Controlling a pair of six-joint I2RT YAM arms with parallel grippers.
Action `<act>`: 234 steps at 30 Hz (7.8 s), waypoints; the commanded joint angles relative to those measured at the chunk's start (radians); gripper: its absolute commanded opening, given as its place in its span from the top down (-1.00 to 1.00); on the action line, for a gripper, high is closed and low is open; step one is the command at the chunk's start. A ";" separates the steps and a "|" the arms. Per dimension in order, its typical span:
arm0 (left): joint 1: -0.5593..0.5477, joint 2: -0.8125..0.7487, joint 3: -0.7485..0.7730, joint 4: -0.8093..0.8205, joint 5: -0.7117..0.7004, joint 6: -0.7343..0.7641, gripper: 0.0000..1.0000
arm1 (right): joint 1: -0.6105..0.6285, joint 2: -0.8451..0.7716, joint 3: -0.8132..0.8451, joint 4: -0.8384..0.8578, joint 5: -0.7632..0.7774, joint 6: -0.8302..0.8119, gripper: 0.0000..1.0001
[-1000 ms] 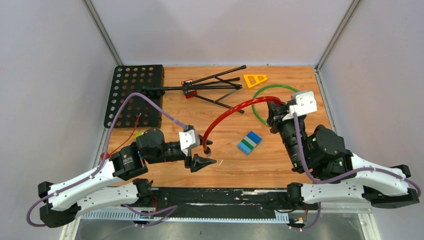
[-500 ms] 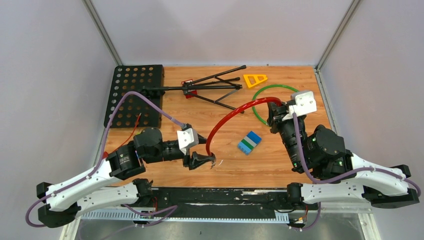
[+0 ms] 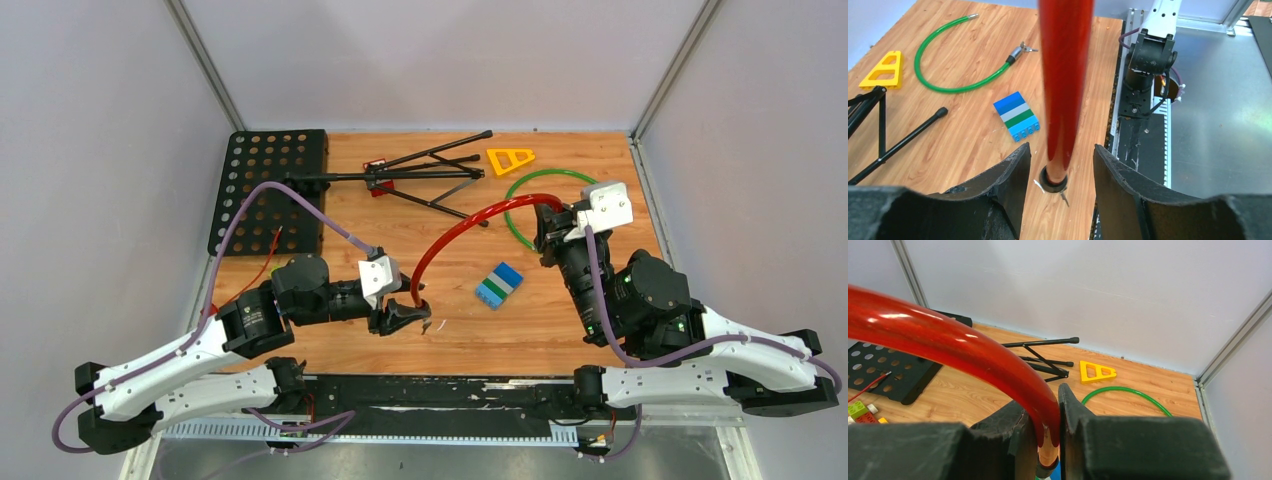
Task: Lock with the key
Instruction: Lock the lock.
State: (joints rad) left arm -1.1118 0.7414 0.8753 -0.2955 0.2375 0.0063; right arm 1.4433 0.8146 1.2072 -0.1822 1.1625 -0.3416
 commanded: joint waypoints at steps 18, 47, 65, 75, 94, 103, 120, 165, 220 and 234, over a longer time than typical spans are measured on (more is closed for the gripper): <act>-0.001 0.000 0.013 0.015 -0.003 0.003 0.12 | -0.001 -0.019 0.015 0.068 0.009 0.030 1.00; 0.000 -0.156 -0.298 0.695 -0.191 -0.045 1.00 | -0.001 -0.058 -0.085 0.129 0.016 0.654 1.00; -0.001 -0.186 -0.295 0.993 -0.411 -0.090 1.00 | -0.002 0.101 0.016 0.112 0.235 1.089 1.00; 0.000 -0.193 -0.273 0.661 -0.321 -0.065 0.58 | -0.085 0.102 0.097 0.320 -0.130 0.359 1.00; 0.000 -0.120 -0.127 0.334 -0.079 -0.048 -0.44 | -0.086 0.242 0.312 -0.039 -0.243 0.171 1.00; 0.000 -0.139 -0.051 0.159 -0.080 -0.022 -0.45 | -0.086 0.262 0.300 0.009 -0.111 0.031 1.00; 0.000 -0.122 -0.040 0.011 -0.101 -0.007 -0.34 | -0.086 0.219 0.270 0.054 -0.083 -0.046 1.00; 0.000 -0.138 0.022 -0.128 -0.146 0.070 0.04 | -0.085 0.242 0.257 0.035 -0.070 -0.078 1.00; 0.000 -0.223 -0.475 1.366 -0.259 -0.220 1.00 | -0.085 0.151 0.147 0.384 -0.526 0.411 1.00; 0.000 -0.228 -0.472 1.395 -0.268 -0.227 1.00 | -0.084 0.174 0.140 0.326 -0.673 0.515 1.00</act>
State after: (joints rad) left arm -1.1122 0.5293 0.3893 0.9947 -0.0010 -0.1974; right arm 1.3586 1.0008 1.3121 0.0898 0.5549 0.0872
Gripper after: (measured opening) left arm 0.064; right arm 0.169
